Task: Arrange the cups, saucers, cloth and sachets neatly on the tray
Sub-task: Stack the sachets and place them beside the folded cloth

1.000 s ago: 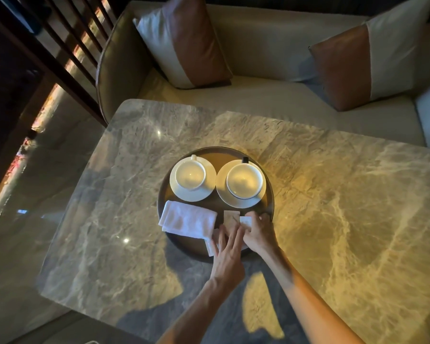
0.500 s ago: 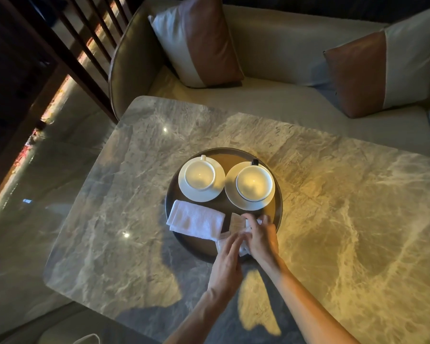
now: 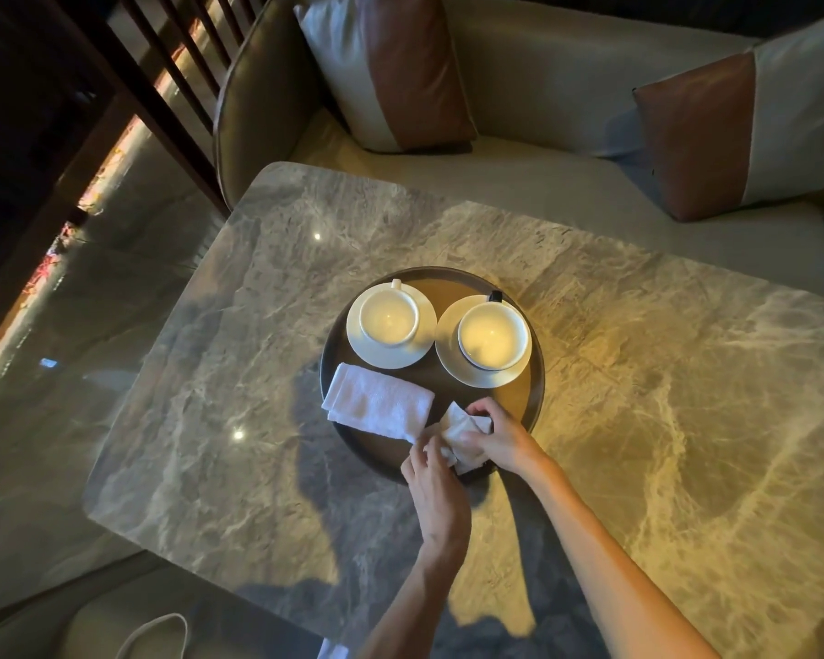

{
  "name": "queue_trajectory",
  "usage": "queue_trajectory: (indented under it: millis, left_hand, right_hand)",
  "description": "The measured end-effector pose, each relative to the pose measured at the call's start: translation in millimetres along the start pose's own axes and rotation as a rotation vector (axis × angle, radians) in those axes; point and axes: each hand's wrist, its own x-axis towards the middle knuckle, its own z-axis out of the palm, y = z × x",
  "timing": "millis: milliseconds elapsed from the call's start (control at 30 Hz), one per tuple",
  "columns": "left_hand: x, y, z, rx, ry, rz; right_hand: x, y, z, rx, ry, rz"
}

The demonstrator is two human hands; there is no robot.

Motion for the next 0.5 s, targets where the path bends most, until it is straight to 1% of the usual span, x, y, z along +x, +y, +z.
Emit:
queue_trajectory:
  millis: [67,133,233,333,500]
  left_hand:
    - [-4,1,1,-0.013,-0.023,0.008]
    - [-10,0,0,-0.112,-0.026,0.03]
    - [-16,-3,-3,-0.303,-0.032,0.017]
    - [-19,-3,-7,-0.402,-0.045,0.015]
    - [-20,-1,-16,-0.538,-0.098,-0.053]
  right_hand:
    - [-4,-3,3,0.019,-0.052,0.001]
    - [-9,-5,8,0.04,-0.075,-0.016]
    - [-14,-5,10,0.056,-0.059,-0.017]
    - [-15,-6,12,0.068,-0.055,0.044]
    - [-21,-4,9,0.151,-0.036,0.102]
